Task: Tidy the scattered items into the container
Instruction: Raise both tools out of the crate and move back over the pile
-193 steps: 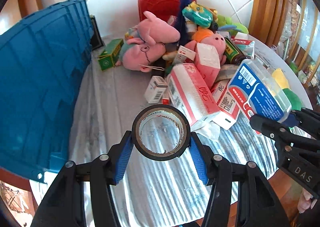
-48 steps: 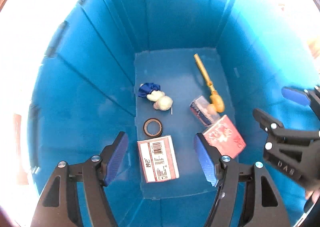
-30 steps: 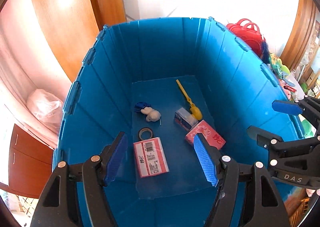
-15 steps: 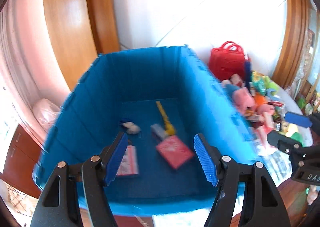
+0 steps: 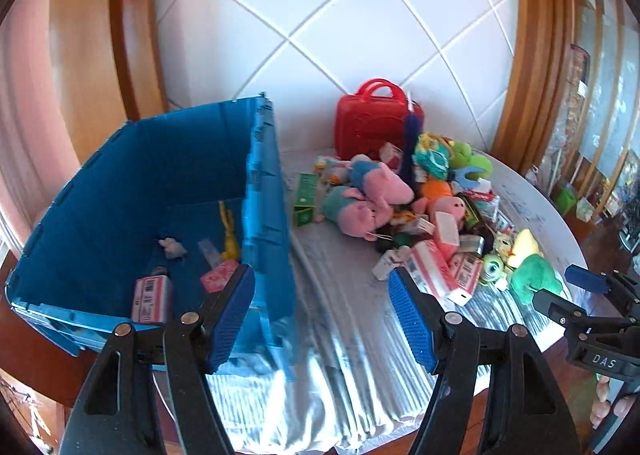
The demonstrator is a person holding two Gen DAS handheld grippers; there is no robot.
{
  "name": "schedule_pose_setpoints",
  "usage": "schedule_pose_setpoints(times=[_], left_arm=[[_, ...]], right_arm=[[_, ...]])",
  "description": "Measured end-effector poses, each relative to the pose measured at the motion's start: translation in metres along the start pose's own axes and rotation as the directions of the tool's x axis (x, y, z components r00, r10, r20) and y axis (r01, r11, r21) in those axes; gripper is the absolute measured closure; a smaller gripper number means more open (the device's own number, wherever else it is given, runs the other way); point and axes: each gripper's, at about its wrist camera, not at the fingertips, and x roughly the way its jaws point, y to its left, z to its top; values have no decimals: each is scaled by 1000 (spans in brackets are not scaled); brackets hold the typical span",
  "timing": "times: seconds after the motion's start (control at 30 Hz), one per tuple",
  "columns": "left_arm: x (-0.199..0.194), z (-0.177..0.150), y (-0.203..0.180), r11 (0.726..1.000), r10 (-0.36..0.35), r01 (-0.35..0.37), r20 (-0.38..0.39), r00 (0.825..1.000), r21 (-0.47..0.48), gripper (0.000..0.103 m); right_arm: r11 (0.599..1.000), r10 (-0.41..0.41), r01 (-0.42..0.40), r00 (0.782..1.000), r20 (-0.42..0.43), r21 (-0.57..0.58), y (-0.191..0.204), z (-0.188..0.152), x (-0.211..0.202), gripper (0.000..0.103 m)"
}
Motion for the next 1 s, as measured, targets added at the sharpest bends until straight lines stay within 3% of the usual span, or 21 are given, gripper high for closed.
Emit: schedule_pose_setpoints(times=[0.27, 0.53, 0.77, 1.0], left_arm=[[50, -9, -48, 997, -60, 63, -73, 996, 41, 34], [127, -20, -58, 996, -74, 78, -129, 989, 30, 34], [193, -31, -84, 990, -118, 133, -234, 965, 51, 34], [234, -33, -133, 983, -144, 171, -291, 946, 70, 34]], right_arm=[[993, -43, 48, 998, -54, 105, -54, -28, 27, 26], [977, -90, 108, 990, -105, 183, -80, -39, 76, 26], [957, -86, 135, 977, -193, 257, -105, -52, 120, 26], [951, -70, 141, 965, -251, 276, -144, -54, 151, 26]])
